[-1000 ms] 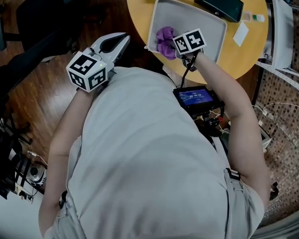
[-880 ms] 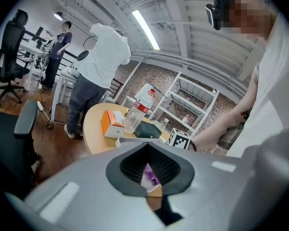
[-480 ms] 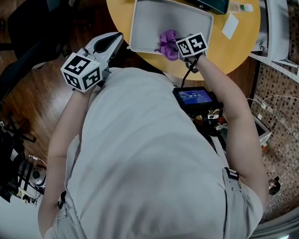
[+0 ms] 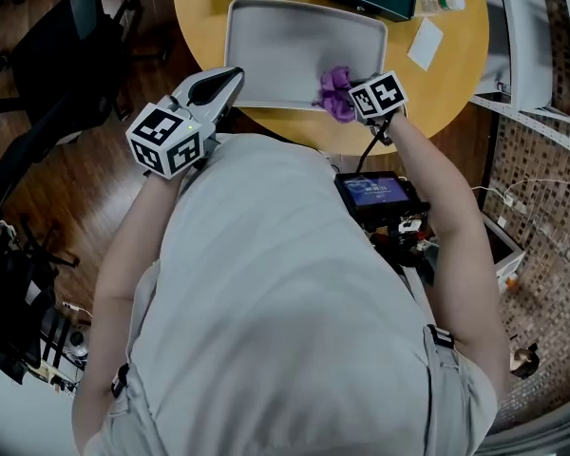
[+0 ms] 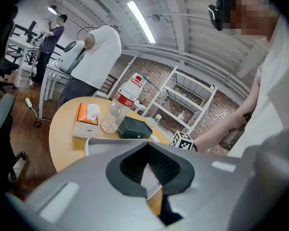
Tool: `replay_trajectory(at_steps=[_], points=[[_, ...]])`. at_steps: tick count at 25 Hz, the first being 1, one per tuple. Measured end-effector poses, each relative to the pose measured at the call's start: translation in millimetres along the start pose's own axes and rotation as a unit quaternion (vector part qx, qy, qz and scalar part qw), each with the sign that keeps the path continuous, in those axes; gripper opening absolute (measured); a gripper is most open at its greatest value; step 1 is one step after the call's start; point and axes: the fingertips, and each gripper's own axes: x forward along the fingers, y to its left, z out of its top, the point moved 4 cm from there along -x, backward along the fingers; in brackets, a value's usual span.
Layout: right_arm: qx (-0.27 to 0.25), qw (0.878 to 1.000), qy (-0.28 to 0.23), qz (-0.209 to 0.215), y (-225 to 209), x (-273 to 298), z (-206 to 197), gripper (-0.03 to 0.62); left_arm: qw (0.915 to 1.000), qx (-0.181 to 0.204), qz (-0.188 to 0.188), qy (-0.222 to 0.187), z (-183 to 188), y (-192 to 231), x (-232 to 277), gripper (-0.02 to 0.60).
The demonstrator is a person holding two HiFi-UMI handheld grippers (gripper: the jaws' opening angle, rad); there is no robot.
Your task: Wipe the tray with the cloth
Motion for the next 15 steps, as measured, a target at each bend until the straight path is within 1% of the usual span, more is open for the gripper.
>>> replay_trajectory(at_steps=[4,6,8,10,11,12,13,14,15], points=[[-0.019,1.000,0.017,-0.003,-9.6,-4.5,-10.7,0.071,1.0000,0.004,-0.002,0.006,0.6,-3.0,1.7,0.000],[-0.038,0.999,0.027,-0.008,-25.9,-11.4,-21.6,0.071,0.9999,0.009,-0.002,0.008,2.0,-11.5,14.3,0.000],[-0.071,0.996,0.043,-0.020,-47.7,-20.0,-34.8,0.071,0.9998,0.014,-0.003,0.011,2.8,-23.4,33.4,0.000],[-0.130,0.989,0.066,-0.038,-64.8,-28.0,-46.0,0.072,0.9998,0.017,-0.004,0.012,3.0,-35.0,51.3,0.000],[-0.175,0.980,0.079,-0.047,-67.8,-30.5,-49.7,0.072,0.9998,0.018,-0.004,0.013,3.0,-39.5,57.7,0.000],[-0.234,0.966,0.092,-0.057,-67.0,-31.2,-51.9,0.074,0.9997,0.018,-0.004,0.014,2.7,-42.3,61.5,0.000],[-0.303,0.944,0.106,-0.074,-64.3,-30.6,-53.2,0.072,0.9997,0.018,-0.003,0.015,2.2,-43.6,62.9,0.000],[-0.377,0.914,0.120,-0.091,-61.0,-28.8,-54.5,0.072,0.9997,0.018,-0.002,0.015,1.6,-43.6,62.7,0.000],[-0.444,0.880,0.131,-0.106,-58.0,-26.1,-55.6,0.071,0.9997,0.018,-0.001,0.016,1.1,-42.6,61.6,0.000]])
